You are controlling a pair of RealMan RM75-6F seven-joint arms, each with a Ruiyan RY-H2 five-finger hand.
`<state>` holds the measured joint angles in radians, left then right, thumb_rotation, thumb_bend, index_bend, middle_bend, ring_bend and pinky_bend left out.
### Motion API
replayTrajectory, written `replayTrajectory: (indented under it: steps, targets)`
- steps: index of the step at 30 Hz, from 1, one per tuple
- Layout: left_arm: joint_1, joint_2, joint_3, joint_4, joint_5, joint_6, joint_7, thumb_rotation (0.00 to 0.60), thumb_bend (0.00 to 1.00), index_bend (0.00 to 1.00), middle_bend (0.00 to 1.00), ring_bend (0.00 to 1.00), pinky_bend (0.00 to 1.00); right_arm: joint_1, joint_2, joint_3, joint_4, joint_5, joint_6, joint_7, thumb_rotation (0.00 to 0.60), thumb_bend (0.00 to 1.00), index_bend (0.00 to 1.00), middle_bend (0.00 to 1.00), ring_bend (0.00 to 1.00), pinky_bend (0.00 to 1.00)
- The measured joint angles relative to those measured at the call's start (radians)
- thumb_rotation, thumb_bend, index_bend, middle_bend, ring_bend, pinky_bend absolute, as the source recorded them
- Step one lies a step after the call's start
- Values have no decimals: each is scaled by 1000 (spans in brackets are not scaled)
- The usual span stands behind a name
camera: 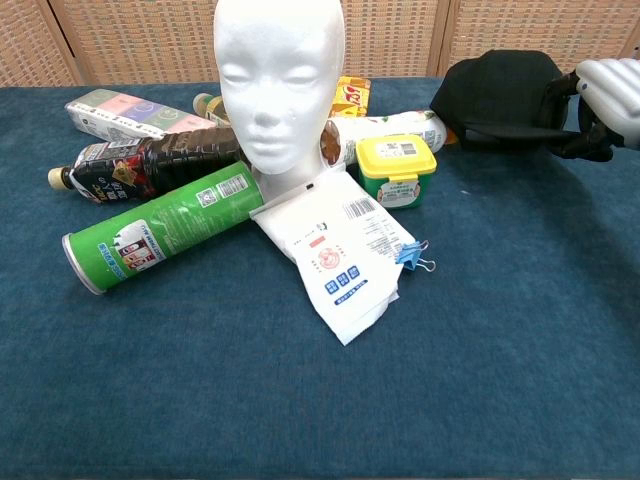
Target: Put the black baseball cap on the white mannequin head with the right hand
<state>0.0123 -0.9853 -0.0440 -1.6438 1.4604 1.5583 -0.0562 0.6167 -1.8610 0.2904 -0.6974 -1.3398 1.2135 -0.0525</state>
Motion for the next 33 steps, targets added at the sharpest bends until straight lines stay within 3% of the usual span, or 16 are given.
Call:
replayTrajectory:
  steps: [8,19,33]
  targets:
    - [0,-2,-1,3,-1,-3,-4,600,350,664,522,386,333,-4,38,4,-71,30,-32,-31,600,1000,434,384,491,653]
    - [-1,-5,-1,7,0,-6,-8,600,348,664,522,386,333,-7,79,5,-127,34,-24,-7,600,1000,564,395,500,678]
    - [-7,-10,-3,6,5,-10,-5,600,337,663,522,386,332,-26,105,30,-152,-2,136,109,600,1000,588,424,536,706]
